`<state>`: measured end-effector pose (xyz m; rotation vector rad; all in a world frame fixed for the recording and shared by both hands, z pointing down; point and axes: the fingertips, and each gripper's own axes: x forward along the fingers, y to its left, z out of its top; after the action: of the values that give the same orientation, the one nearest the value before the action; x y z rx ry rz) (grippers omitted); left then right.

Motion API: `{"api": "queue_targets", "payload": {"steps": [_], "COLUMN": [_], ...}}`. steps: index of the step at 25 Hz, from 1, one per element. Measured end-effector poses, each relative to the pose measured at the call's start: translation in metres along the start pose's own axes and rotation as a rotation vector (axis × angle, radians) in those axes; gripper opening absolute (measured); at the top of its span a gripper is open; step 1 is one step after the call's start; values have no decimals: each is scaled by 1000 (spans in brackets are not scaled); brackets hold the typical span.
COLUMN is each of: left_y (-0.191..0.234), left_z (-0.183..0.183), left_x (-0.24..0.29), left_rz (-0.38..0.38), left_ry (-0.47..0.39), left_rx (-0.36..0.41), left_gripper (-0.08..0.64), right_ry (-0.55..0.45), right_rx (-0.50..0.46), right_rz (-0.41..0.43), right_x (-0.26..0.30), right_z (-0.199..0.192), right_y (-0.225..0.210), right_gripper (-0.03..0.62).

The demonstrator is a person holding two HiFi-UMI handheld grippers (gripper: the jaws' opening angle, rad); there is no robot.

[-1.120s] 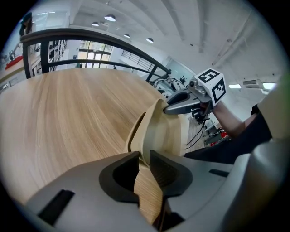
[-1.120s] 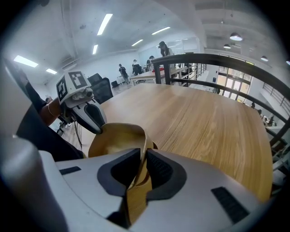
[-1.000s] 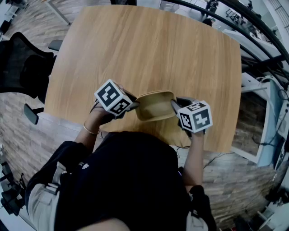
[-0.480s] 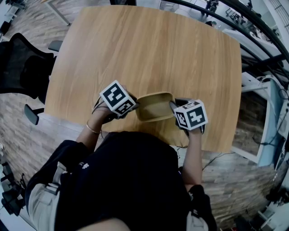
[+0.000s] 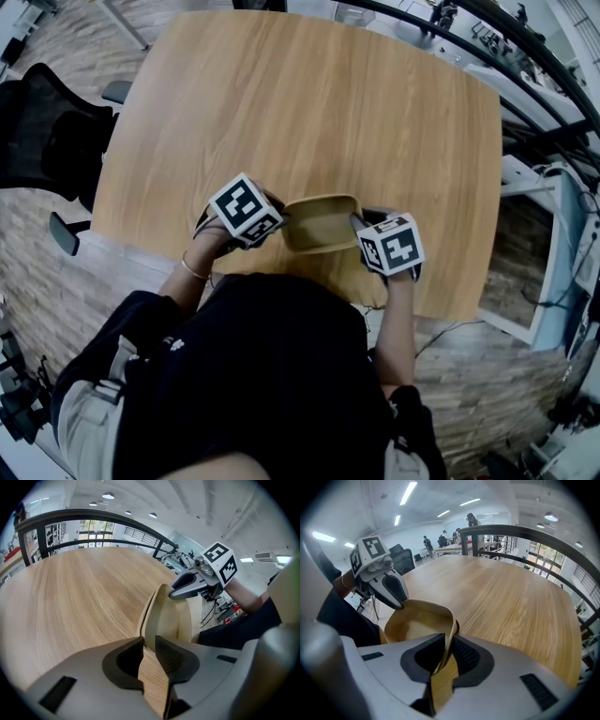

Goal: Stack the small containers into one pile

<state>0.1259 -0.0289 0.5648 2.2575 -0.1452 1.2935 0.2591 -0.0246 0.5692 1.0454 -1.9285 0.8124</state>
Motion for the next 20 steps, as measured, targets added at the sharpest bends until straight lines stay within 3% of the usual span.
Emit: {"api": "queue_targets", "payload": {"steps": [7,12,17,20], "left_y": [3,12,12,17], "left_z": [2,7,12,14], "left_x": [1,2,0,-5], "left_rz": [44,143,148,178], "left_ry": [-36,-79,-141,-187], "left_rx": [32,104,82,68], "left_gripper": [86,84,84,86], "right_ry": [-18,-35,-51,-48], "right_rx": [-35,-65,-74,-82], "right_rz": [-3,-19,-29,-42], "right_x": [1,1,0,-2], "right_z": [0,-2,-5,-9], "right_y": [1,2,1,-2], "right_gripper": [51,51,58,101]}}
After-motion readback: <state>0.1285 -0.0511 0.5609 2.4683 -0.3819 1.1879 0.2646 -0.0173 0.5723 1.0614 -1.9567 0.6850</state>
